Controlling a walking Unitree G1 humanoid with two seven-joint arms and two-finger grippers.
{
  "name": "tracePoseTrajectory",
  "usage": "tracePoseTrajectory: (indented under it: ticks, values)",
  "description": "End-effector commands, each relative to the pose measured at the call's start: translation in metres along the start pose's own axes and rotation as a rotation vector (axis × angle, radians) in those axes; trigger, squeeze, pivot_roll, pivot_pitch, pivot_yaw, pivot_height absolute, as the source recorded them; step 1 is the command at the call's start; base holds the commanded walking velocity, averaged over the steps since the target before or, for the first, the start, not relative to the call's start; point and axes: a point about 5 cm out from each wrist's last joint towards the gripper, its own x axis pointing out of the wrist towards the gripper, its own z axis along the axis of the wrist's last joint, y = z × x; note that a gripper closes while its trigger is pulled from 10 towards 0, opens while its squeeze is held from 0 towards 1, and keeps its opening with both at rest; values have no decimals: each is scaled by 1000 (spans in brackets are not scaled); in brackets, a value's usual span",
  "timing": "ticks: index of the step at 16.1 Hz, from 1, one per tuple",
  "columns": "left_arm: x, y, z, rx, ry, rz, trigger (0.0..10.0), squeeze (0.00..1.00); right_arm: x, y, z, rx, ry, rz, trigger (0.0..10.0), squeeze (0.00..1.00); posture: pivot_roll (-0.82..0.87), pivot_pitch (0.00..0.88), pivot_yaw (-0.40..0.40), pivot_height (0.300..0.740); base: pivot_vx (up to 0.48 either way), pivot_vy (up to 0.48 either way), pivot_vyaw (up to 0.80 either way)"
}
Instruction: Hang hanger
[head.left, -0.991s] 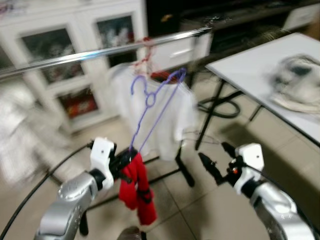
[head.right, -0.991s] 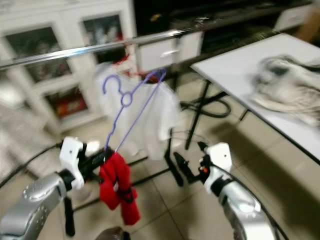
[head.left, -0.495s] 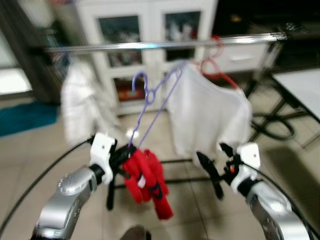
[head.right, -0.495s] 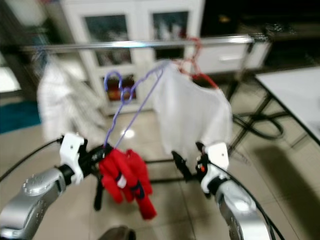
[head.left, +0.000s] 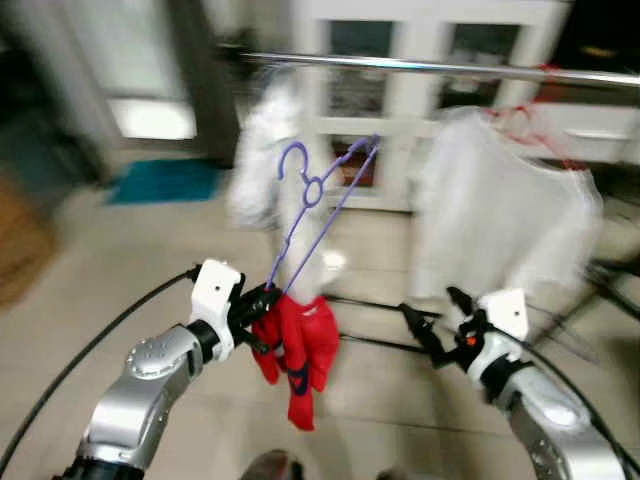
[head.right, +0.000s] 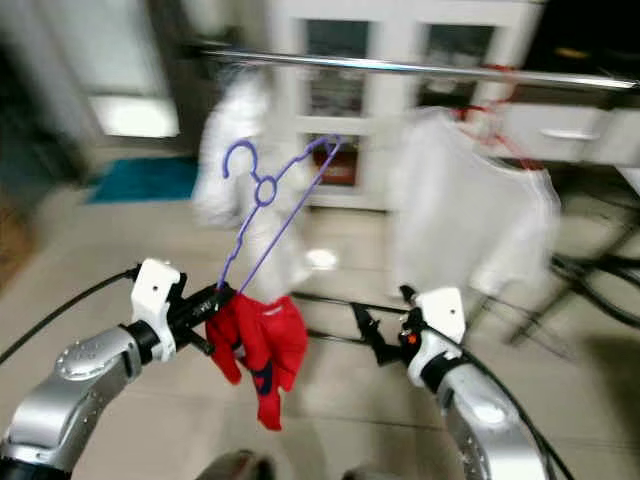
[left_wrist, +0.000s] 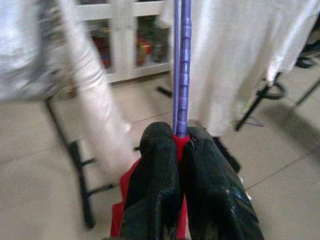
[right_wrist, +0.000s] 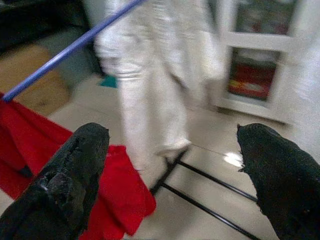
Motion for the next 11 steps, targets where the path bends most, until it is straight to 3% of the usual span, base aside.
tracePoseTrajectory:
  ticks: [1,2,6,8,9,10,11]
  values:
    - [2,-3,1,7,1,-18,10000,0,-1,-3,2,-19,-6,-15,10000,0,-87,0,83,740,0,0,0]
    - [1,-4,5,39,6,-89,0,0,-3,-9,6,5,-23,-33,10000,0,-88,0,86,740,0,0,0]
    - [-11,8,16,148,135,-277,0,0,-11,-6,31,-70,-71,169,10000,0,-81,0,85,740,0,0,0]
    - [-19,18,38,200,183,-428,0,0,-19,-16,55,-201,-90,277,10000,0,-72,0,82,740,0,0,0]
    - [-20,19,40,207,191,-447,0,0,-20,-18,58,-225,-92,283,10000,0,-72,0,82,740,0,0,0]
    - [-23,25,47,243,222,-515,0,0,-25,-25,71,-202,-92,351,10000,922,-72,0,82,740,0,0,0]
    - [-23,29,51,283,240,-551,0,0,-28,-27,81,-221,-90,402,10000,1000,-72,0,82,740,0,0,0]
